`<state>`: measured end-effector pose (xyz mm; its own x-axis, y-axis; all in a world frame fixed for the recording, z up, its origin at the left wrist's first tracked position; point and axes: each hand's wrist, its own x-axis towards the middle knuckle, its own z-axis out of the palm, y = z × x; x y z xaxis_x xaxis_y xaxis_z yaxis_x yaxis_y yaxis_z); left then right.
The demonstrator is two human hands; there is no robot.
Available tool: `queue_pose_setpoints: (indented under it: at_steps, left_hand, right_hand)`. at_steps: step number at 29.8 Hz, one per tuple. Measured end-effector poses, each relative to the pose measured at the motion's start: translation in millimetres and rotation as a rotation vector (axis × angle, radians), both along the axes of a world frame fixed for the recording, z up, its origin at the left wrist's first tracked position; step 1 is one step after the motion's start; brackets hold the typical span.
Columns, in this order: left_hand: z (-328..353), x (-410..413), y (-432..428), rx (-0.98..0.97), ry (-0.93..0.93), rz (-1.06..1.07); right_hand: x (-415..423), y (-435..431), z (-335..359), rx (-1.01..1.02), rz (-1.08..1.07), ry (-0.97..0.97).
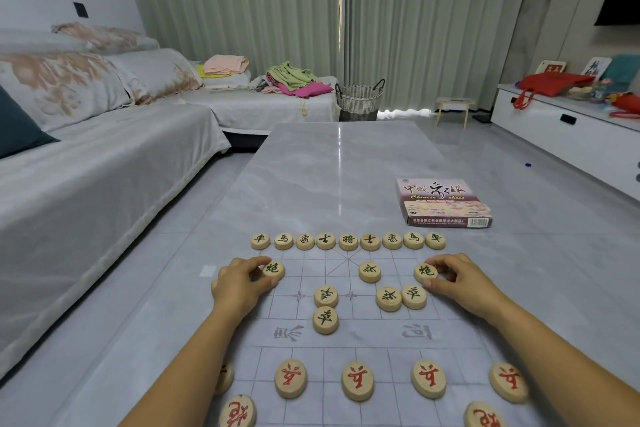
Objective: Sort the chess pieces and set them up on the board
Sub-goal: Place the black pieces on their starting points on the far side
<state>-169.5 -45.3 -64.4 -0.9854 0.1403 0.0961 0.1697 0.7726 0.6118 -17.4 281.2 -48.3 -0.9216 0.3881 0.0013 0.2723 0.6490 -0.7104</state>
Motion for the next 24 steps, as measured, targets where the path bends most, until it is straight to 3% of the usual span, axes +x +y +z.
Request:
queue_pose_setpoints:
  at_steps: [11,16,19,21,24]
  left_hand:
    - [3,1,2,-0.012,-0.042,0.006]
    - [12,5,-6,0.310,-0.186,-0.048]
    - [30,26,-3,0.343,-0.044,-0.024]
    - [41,53,14,0.285,-0.131,-0.138]
    - [40,87,45,-0.134,-0.166,-0.272]
  right_hand:
    - [0,1,0,-0.005,-0.027,-0.015]
    - [4,1,5,-0.186,-0.070,0.079]
    - [1,-9,12,0.063,-0.238,0.275]
    - [-6,-32,20,0.173,-0.115,0.304]
    - [-19,-83,23,0.306,0.266,0.189]
